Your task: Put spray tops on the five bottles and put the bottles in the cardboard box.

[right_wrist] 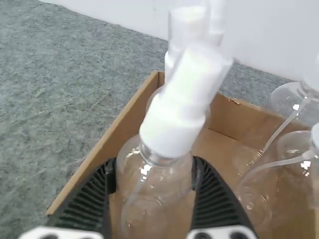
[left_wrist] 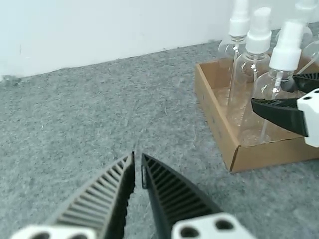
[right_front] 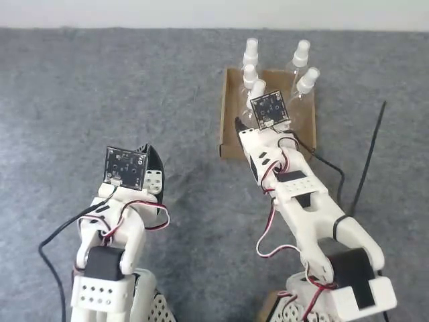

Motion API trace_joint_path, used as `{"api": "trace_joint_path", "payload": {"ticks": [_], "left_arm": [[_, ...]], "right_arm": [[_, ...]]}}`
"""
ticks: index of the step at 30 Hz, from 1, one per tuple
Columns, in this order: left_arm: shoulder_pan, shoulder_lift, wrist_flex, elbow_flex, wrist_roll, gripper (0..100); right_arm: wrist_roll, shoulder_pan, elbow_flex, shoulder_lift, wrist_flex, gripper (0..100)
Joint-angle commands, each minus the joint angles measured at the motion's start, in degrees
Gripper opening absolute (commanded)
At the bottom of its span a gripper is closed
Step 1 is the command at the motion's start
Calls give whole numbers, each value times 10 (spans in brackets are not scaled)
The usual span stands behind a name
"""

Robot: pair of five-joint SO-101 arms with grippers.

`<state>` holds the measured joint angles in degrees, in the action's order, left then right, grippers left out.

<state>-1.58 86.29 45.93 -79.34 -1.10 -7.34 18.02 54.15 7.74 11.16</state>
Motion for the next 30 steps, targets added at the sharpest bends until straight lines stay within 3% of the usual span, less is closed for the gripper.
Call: {"api": "trace_joint_path", "payload": {"ticks": [1,15,22,30], "left_arm": [[2,11,-16,4,-2,14],[2,11,-19,0,-2,14],[3,11,-28,-7,-2,14],[3,11,-28,-7,-3,14]], "right_arm": [[-9,-7,15,8,7,11],[-9,-6,17,8,5,15],[-9,-6,17,8,1,137],[-9,-6,18,8,1,144]]}}
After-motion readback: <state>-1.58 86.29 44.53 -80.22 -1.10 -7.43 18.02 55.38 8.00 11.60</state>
